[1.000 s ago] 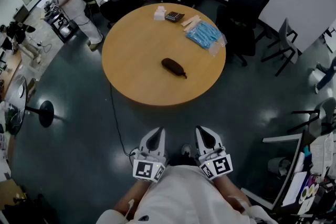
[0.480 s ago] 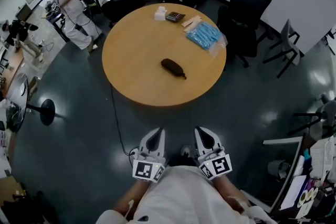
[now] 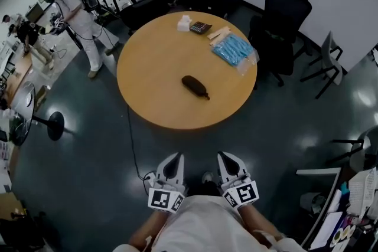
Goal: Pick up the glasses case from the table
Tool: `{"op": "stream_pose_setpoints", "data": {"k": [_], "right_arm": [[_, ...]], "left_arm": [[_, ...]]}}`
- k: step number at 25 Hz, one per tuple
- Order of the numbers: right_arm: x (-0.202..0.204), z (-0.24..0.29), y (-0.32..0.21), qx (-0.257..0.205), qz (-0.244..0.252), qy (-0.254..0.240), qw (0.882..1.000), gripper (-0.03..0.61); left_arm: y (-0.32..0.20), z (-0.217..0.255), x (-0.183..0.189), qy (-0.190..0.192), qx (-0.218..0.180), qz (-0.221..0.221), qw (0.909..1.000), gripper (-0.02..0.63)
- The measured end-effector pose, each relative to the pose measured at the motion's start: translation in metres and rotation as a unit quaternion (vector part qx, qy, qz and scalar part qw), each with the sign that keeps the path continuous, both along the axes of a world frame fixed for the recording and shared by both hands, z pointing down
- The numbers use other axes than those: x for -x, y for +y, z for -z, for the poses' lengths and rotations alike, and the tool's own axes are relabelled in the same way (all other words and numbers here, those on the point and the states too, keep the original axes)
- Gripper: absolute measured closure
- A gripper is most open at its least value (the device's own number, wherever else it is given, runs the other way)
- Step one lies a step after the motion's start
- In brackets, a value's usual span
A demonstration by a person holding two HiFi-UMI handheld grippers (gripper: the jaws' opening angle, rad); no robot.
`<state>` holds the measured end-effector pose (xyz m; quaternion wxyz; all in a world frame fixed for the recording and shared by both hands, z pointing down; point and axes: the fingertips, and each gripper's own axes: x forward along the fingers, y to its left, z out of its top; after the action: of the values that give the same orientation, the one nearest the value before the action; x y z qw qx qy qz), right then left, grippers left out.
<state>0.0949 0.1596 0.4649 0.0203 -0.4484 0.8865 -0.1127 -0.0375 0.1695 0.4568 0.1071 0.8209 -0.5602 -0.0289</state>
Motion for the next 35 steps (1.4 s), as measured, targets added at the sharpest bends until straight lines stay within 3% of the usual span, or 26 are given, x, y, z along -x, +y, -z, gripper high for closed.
{"op": "stream_pose_setpoints", "data": {"k": [8, 20, 24, 32, 35], "right_arm": [[0.003, -0.017, -0.052, 0.006, -0.007, 0.011, 1.000, 0.563], [0.025, -0.054, -0.192, 0.007, -0.056, 0.051, 0.997, 0.563], [0.025, -0.069, -0.220, 0.021, -0.053, 0.073, 0.996, 0.563], [0.020, -0.150, -0.272, 0.072, -0.006, 0.153, 0.986, 0.561], [0.017, -0.186, -0.295, 0.098, -0.008, 0.191, 0.977, 0.560]], "left_arm": [[-0.035, -0.008, 0.015, -0.008, 0.009, 0.005, 0.9999, 0.609], [-0.170, -0.014, 0.044, -0.010, -0.007, -0.081, 0.9967, 0.609], [-0.196, -0.005, 0.049, -0.001, -0.009, -0.076, 0.9971, 0.609], [-0.222, -0.009, 0.048, 0.007, 0.006, -0.045, 0.9990, 0.609], [-0.228, -0.018, 0.046, 0.002, 0.017, -0.040, 0.9990, 0.609]]}}
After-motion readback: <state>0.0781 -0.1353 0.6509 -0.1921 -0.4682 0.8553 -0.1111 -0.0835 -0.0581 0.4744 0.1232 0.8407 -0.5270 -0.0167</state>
